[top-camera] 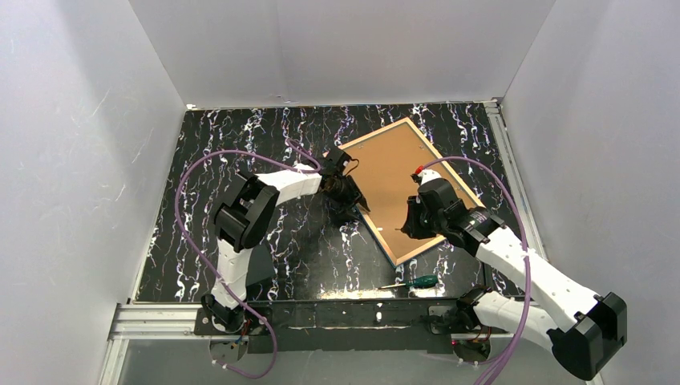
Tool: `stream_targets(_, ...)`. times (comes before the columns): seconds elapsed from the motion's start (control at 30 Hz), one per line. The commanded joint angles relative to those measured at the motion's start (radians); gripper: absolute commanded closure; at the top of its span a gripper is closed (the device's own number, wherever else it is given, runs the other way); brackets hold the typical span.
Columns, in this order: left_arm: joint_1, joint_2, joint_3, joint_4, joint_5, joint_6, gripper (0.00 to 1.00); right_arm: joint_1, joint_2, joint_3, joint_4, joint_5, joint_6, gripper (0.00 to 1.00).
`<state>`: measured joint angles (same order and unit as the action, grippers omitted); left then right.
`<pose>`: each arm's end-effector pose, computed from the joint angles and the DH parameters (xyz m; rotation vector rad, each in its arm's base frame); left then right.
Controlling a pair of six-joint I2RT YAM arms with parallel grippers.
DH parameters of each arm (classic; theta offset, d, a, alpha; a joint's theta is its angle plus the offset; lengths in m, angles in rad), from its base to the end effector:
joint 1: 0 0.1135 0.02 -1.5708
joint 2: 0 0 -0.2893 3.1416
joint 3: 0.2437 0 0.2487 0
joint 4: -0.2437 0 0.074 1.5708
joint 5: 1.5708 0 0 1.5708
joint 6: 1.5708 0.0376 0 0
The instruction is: Take the photo out of the frame
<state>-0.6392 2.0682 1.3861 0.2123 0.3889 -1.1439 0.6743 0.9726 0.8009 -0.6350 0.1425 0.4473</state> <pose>0.3769 -0.2979 0.2129 -0.3110 2.3412 -1.4098 0.1456 0.1095 0.2902 -0.2032 2.3897 0.3674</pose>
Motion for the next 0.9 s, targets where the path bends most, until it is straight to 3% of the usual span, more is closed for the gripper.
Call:
stream_targets(0.0, -0.048, 0.07, -0.079, -0.131, -0.316, -0.044, 0.61, -0.003, -0.037, -0.013, 0.018, 0.005, 0.015, 0.99)
stream_targets(0.17, -0.051, 0.101, -0.061, -0.149, -0.335, -0.036, 0.68, -0.002, -0.037, -0.029, 0.021, -0.002, 0.016, 0.99)
stream_targets(0.6, 0.019, 0.19, 0.181, -0.352, -0.221, 0.383, 1.0, 0.005, 0.095, -0.039, 0.16, -0.058, 0.013, 0.99)
stream_targets(0.87, 0.091, 0.226, 0.294, -0.434, -0.18, 0.514, 1.0, 0.054, 0.26, 0.055, 0.2, -0.039, 0.012, 0.99)
